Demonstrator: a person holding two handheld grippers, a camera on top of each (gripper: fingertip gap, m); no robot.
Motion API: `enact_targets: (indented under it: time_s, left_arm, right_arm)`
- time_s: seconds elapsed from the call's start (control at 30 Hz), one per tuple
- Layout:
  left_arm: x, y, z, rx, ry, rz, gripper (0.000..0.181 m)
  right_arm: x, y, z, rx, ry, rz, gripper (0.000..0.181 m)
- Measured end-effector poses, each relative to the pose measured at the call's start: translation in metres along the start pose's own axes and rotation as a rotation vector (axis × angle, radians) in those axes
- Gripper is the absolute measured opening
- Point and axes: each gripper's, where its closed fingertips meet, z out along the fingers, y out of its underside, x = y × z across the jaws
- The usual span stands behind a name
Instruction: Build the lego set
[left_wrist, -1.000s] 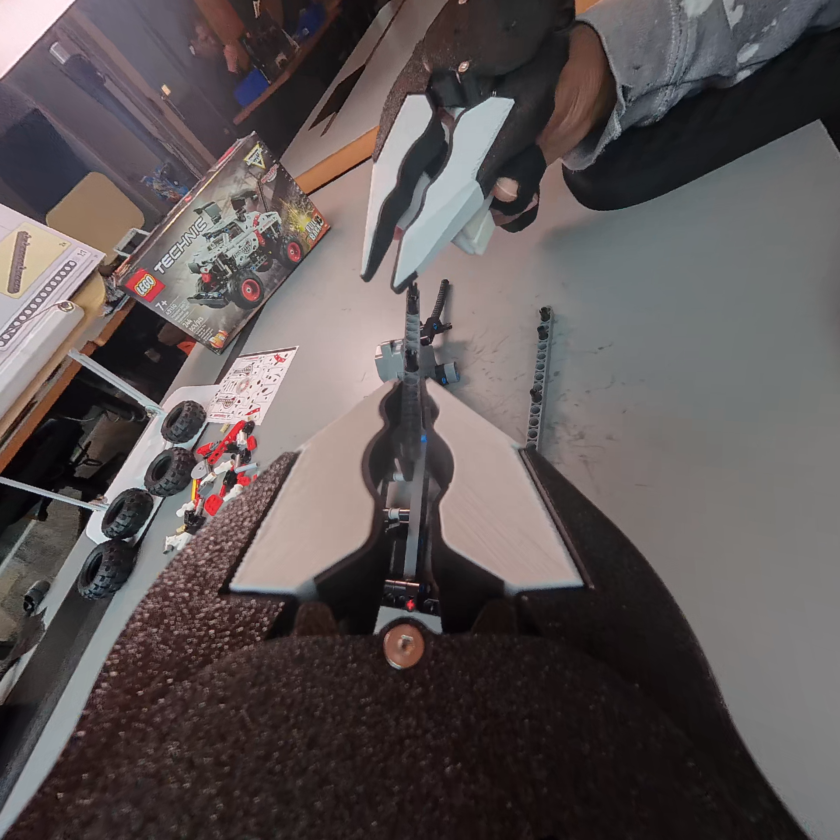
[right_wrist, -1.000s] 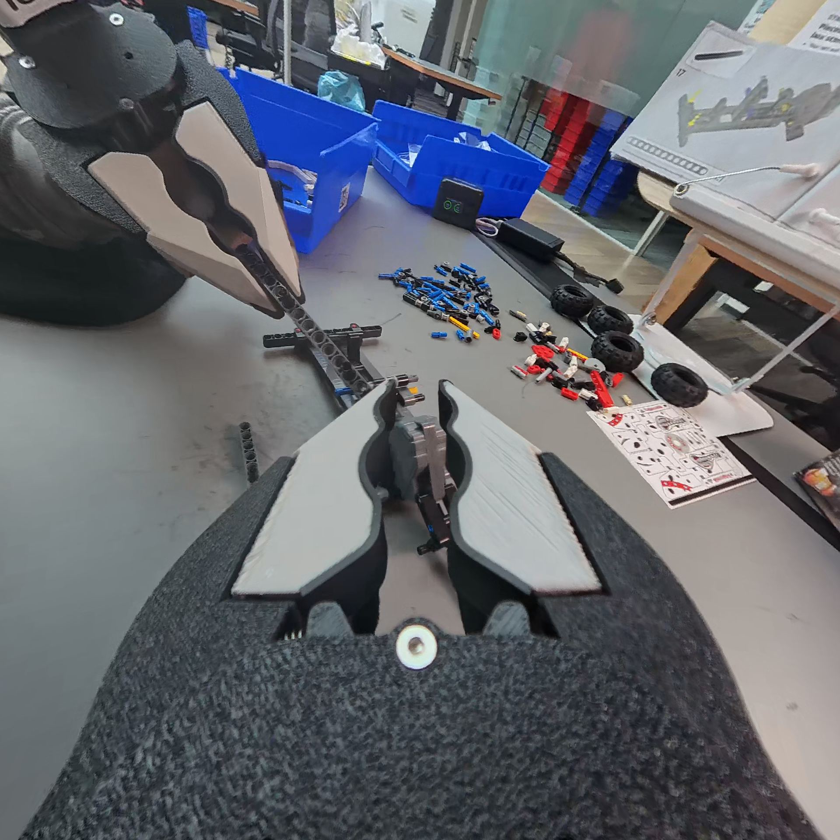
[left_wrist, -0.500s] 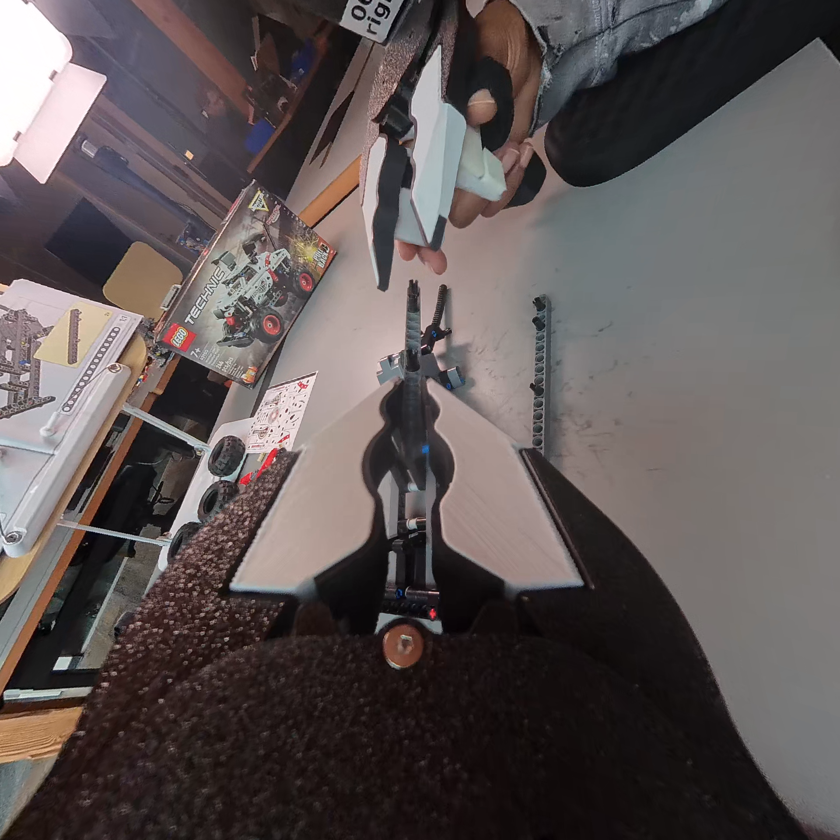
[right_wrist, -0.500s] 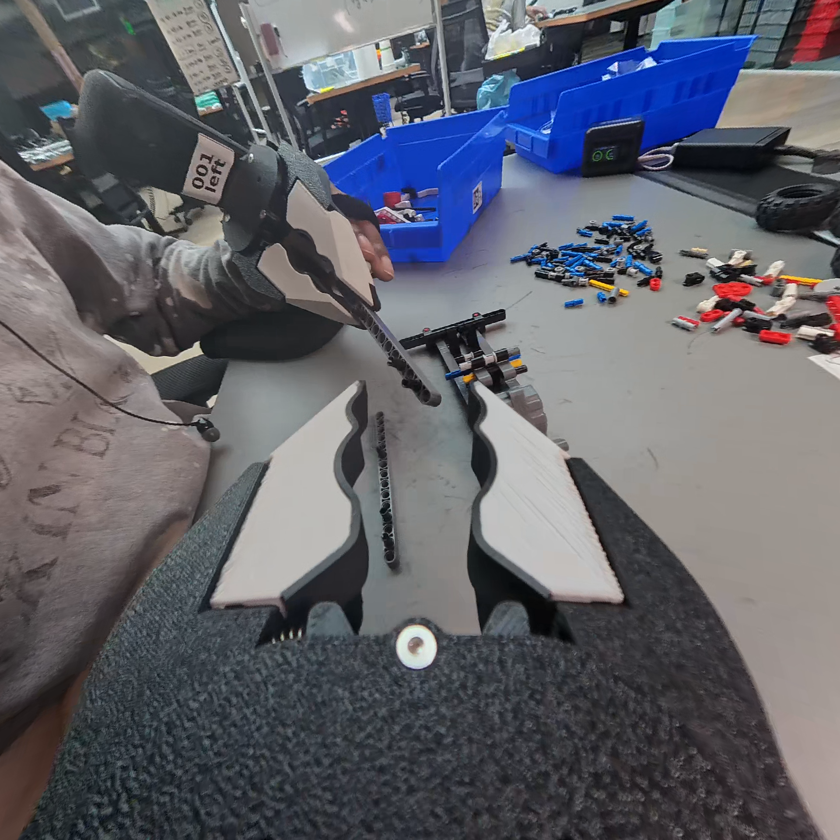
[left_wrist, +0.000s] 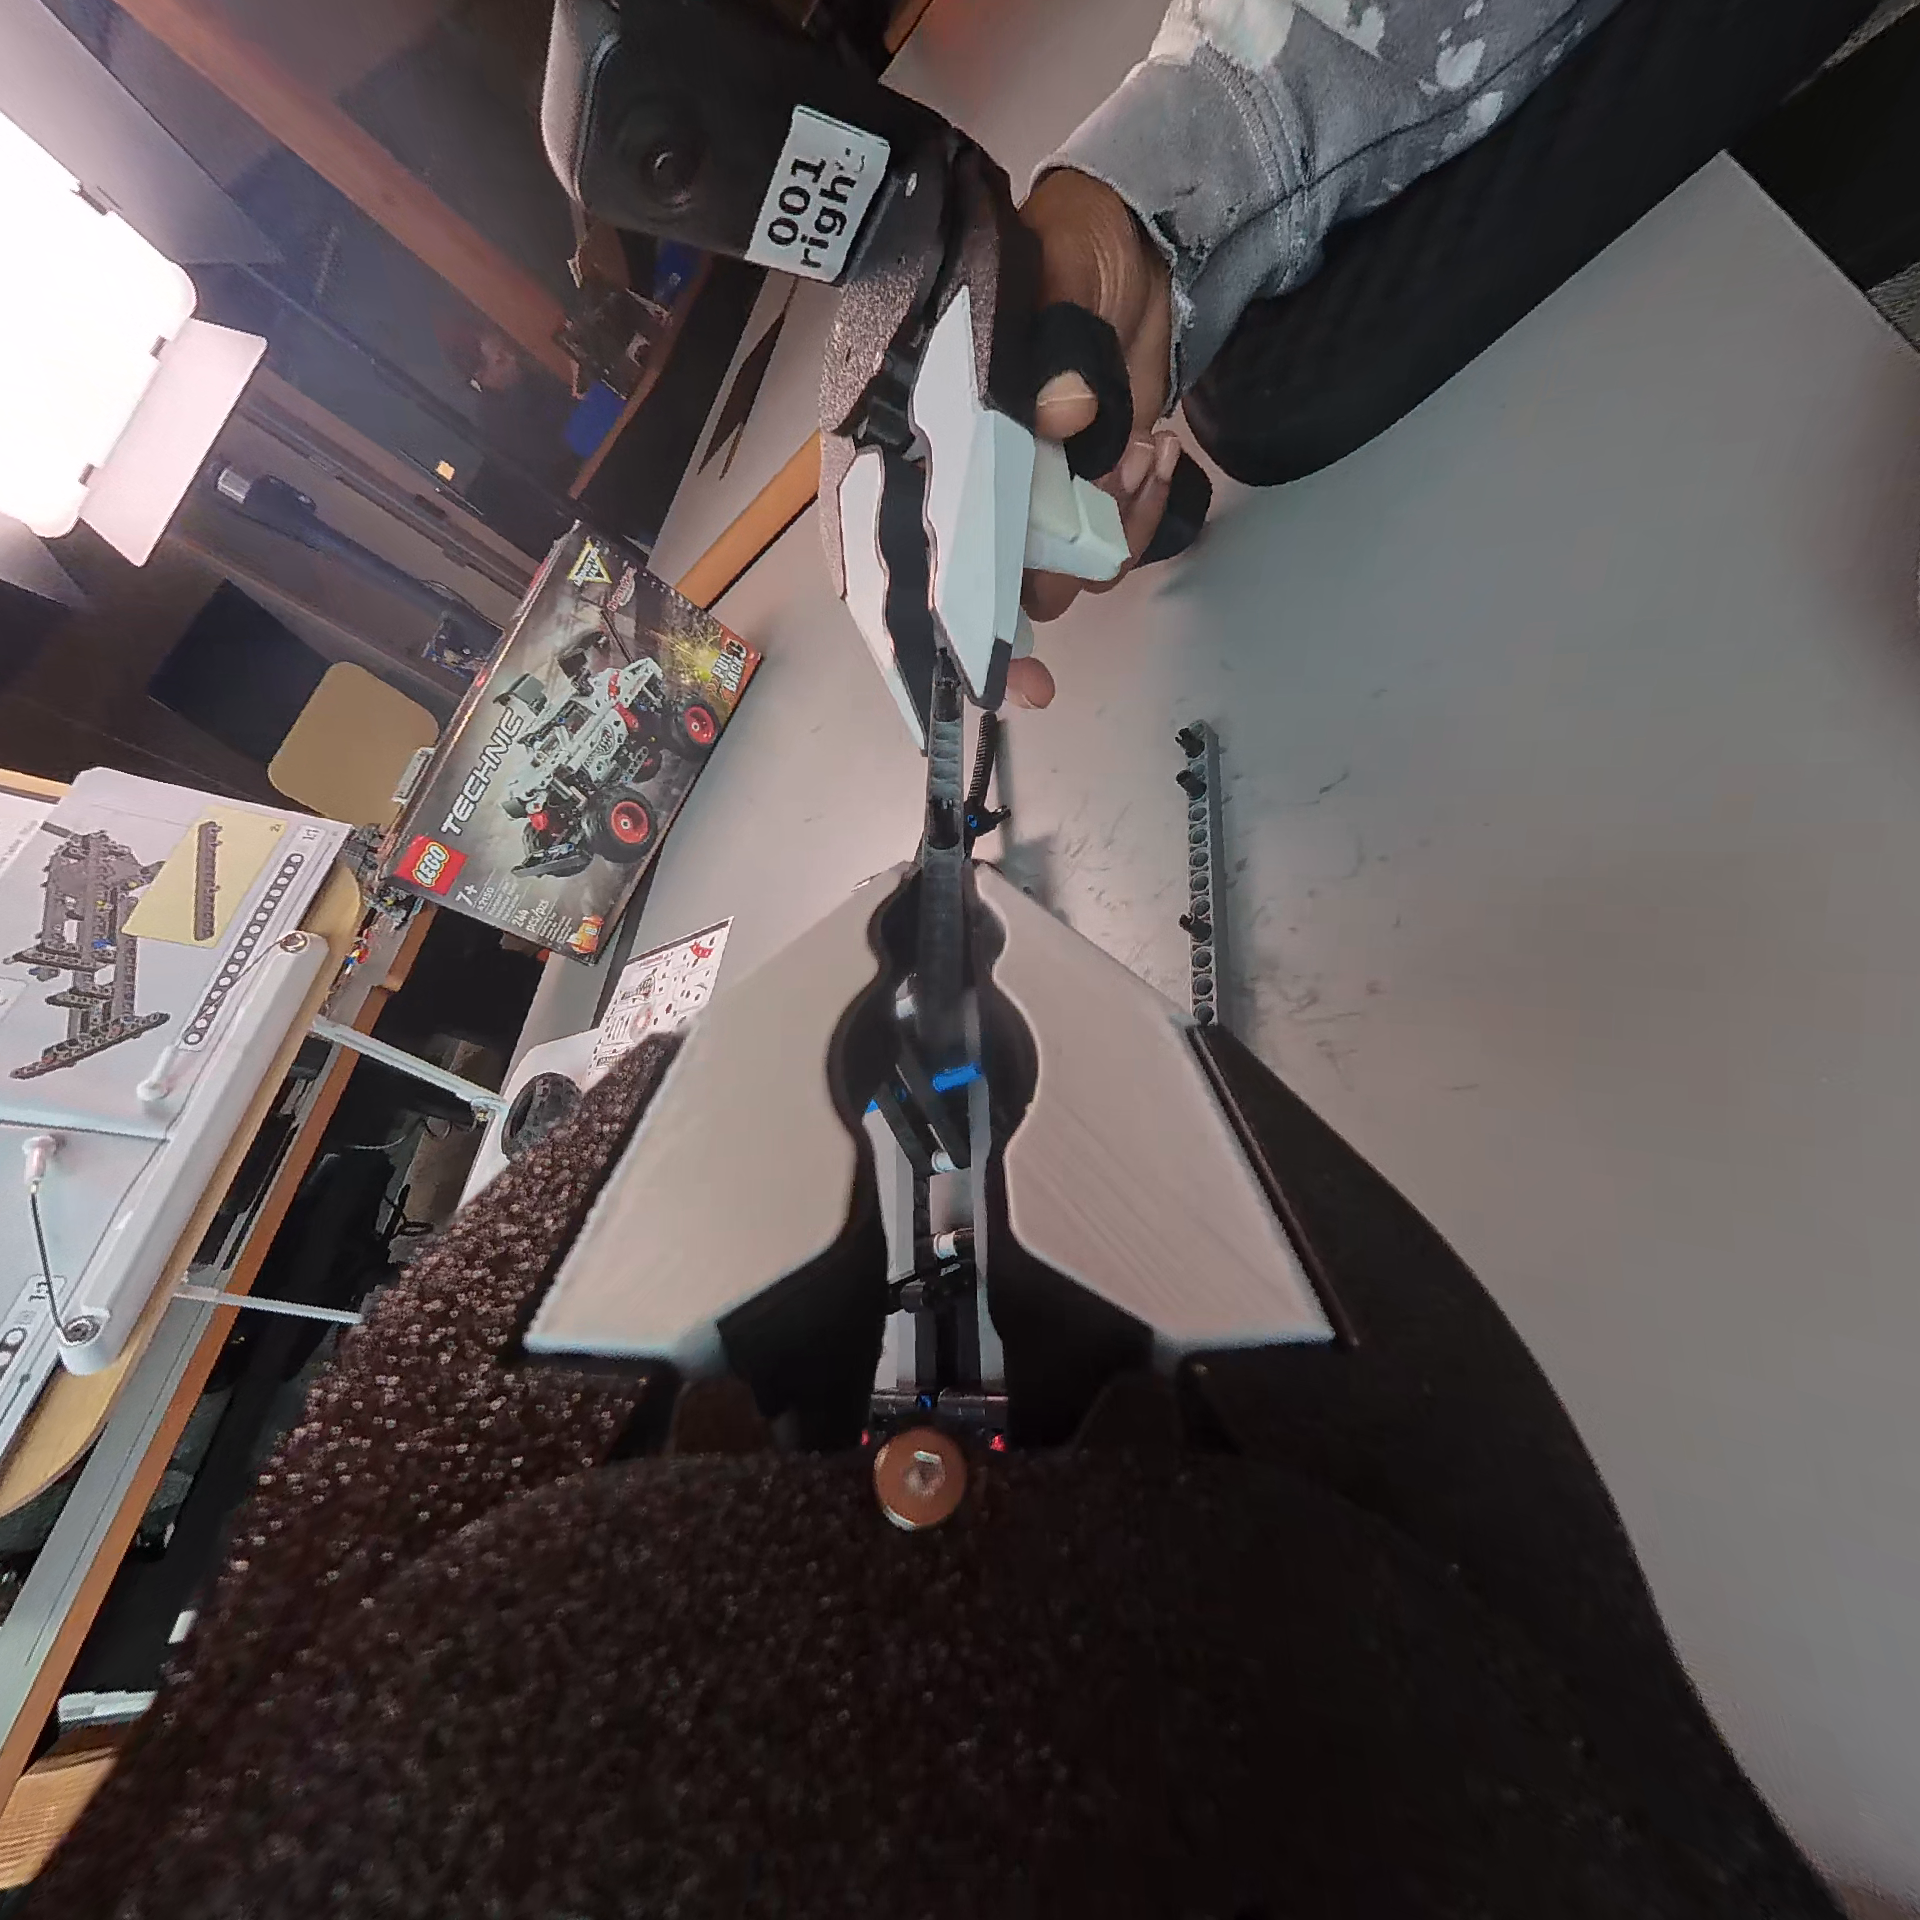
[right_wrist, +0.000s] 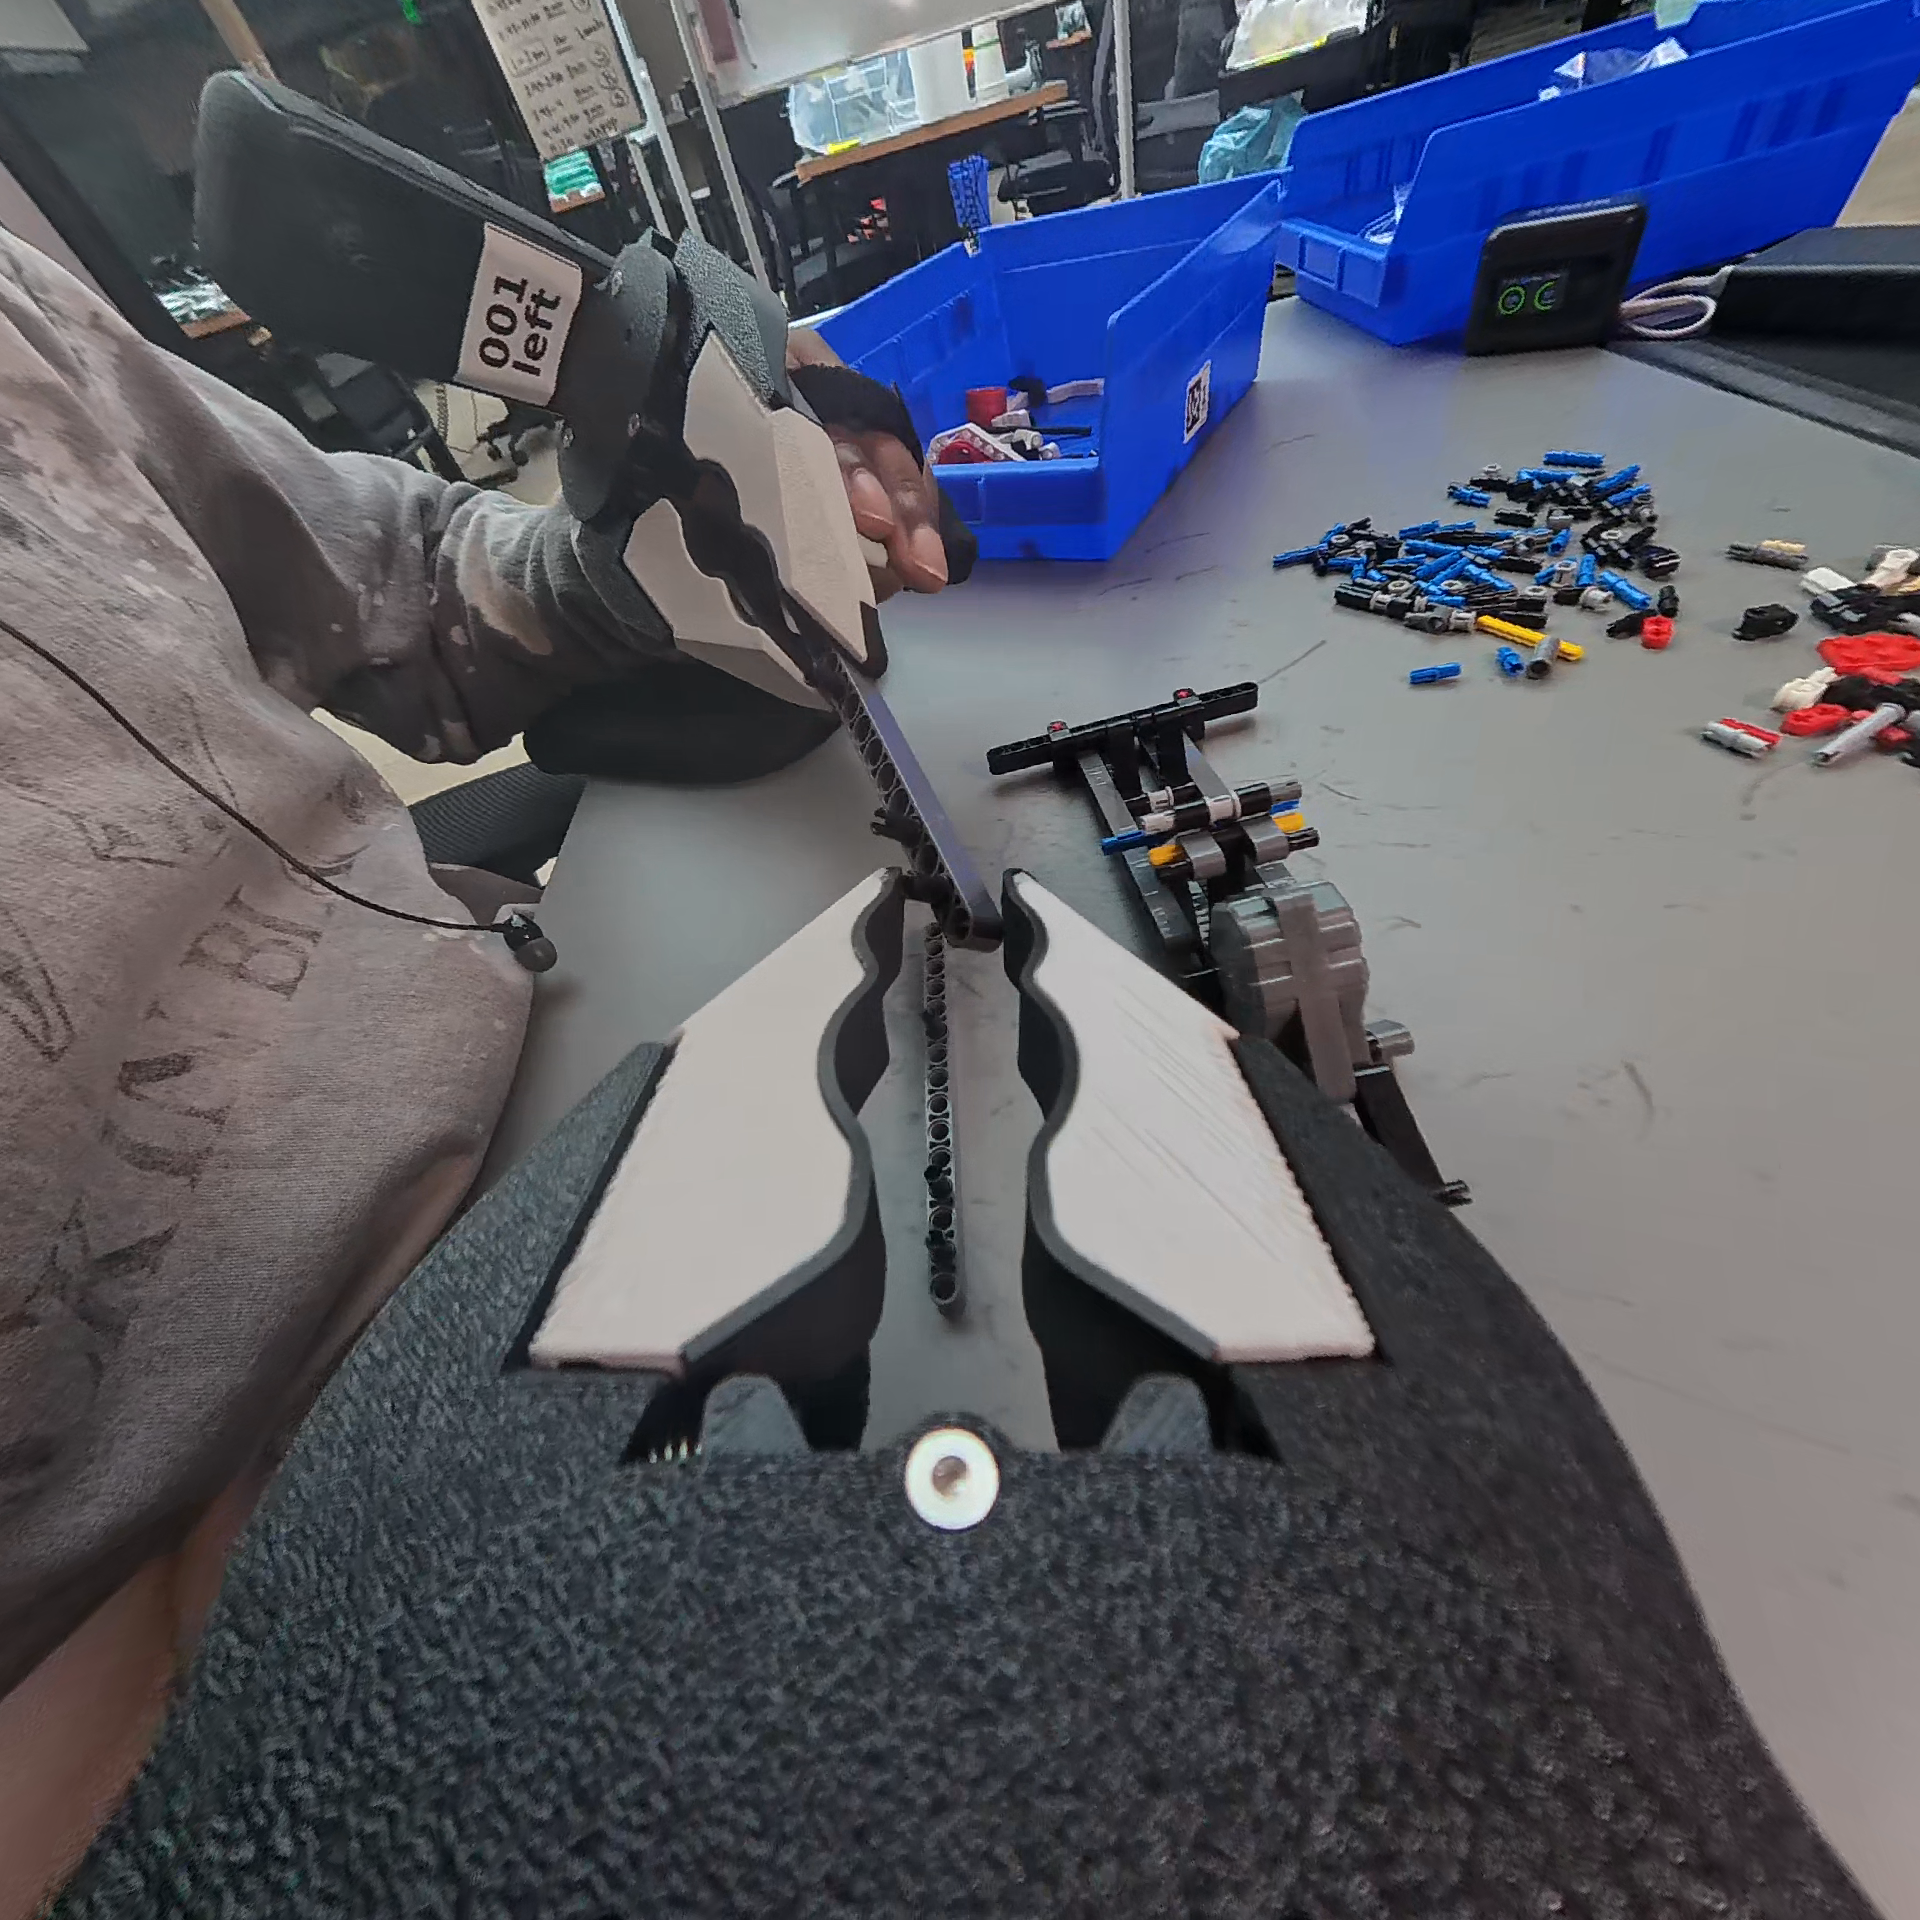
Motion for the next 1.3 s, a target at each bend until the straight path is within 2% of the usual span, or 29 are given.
enact_targets:
  time_s: [0.13, 0.23, 0.37, 0.5, 0.57, 0.67, 1.17, 1.3]
  left_arm:
    - [-0.001, -0.001, 0.000, 0.024, 0.016, -0.073, 0.010]
    - [0.003, -0.003, -0.002, 0.077, 0.105, -0.243, 0.014]
    - [-0.004, -0.004, -0.006, 0.142, 0.184, -0.502, 0.029]
    - [-0.002, -0.007, -0.008, 0.167, 0.255, -0.610, 0.029]
    - [-0.001, -0.010, -0.008, 0.179, 0.267, -0.622, 0.017]
    - [-0.004, -0.007, -0.008, 0.164, 0.255, -0.630, 0.012]
    - [-0.006, -0.004, -0.009, 0.150, 0.223, -0.561, 0.011]
    - [-0.007, -0.003, -0.009, 0.143, 0.206, -0.535, 0.011]
  right_arm:
    - [-0.002, -0.004, -0.002, 0.016, 0.009, -0.061, 0.017]
    - [-0.001, -0.008, -0.004, 0.031, 0.029, -0.120, 0.017]
    - [0.000, -0.015, -0.009, 0.067, 0.070, -0.217, 0.017]
    - [-0.004, -0.024, -0.011, 0.124, 0.075, -0.253, 0.016]
    - [-0.006, -0.024, -0.011, 0.125, 0.068, -0.259, 0.016]
    - [-0.010, -0.024, -0.011, 0.133, 0.055, -0.278, 0.011]
    - [-0.008, -0.016, -0.007, 0.086, 0.057, -0.266, 0.011]
    - [-0.007, -0.013, -0.007, 0.070, 0.052, -0.237, 0.020]
